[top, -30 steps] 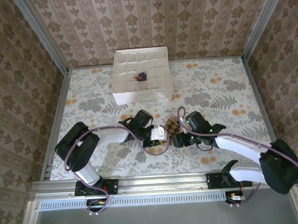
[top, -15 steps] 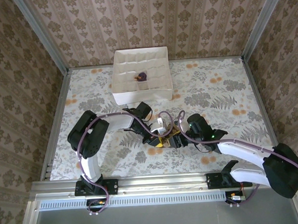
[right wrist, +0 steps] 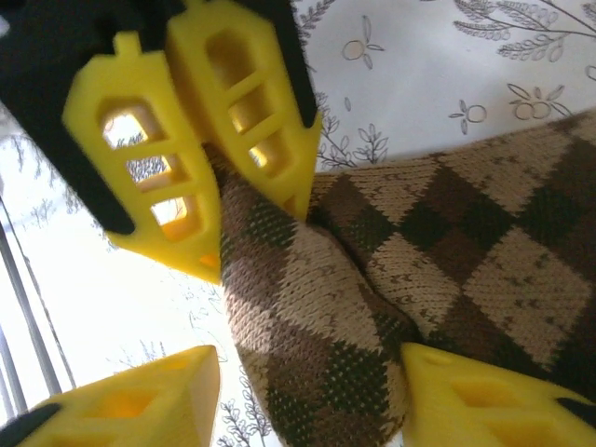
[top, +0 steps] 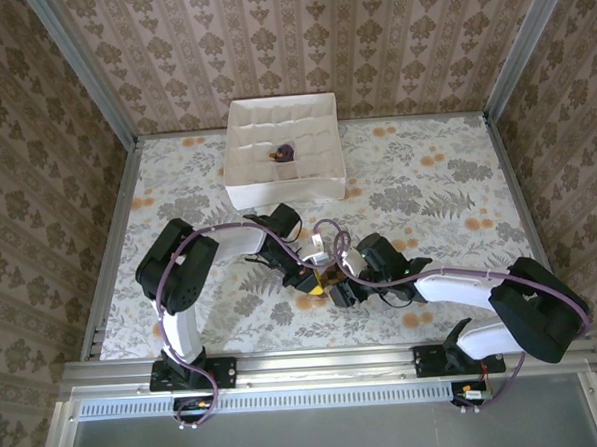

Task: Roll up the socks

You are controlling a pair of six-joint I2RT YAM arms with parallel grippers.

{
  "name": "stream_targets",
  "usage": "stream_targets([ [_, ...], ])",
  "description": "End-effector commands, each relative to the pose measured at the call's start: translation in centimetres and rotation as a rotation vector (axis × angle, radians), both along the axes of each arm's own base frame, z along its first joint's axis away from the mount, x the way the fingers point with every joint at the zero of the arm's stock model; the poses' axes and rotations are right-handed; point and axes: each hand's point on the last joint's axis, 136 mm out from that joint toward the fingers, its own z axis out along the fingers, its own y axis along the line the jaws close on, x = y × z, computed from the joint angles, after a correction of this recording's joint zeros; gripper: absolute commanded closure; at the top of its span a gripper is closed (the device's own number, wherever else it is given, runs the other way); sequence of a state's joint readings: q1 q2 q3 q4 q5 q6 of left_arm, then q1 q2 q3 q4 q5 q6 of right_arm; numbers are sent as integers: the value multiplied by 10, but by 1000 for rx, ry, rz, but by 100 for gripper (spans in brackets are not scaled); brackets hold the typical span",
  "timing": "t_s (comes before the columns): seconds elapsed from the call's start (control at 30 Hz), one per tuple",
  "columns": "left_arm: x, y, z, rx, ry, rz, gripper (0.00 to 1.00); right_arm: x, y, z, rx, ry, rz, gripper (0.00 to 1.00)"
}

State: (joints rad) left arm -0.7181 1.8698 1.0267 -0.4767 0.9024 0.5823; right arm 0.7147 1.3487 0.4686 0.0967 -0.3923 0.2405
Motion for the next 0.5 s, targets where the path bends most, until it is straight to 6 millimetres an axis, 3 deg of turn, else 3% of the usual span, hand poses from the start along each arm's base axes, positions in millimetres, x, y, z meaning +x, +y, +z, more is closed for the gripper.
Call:
stream_targets([
  [0.0, 7, -6, 1, -37, -23, 20, 99, 0, 9, 4, 6, 1, 19, 67],
  [0.07, 8, -6, 1, -46, -47, 22, 96, 3, 2, -2, -35, 12, -18, 87],
  [0.13, 8, -4, 2, -68, -86, 25, 91, 5, -5, -9, -91, 32, -52, 99],
  [0.37, 7, 0, 17, -217, -223, 60, 62, -3, -18, -29, -164, 132, -119, 100],
  [0.47, 3, 1, 23, -267, -252, 56, 56, -5, -23, -36, -189, 174, -152, 100],
])
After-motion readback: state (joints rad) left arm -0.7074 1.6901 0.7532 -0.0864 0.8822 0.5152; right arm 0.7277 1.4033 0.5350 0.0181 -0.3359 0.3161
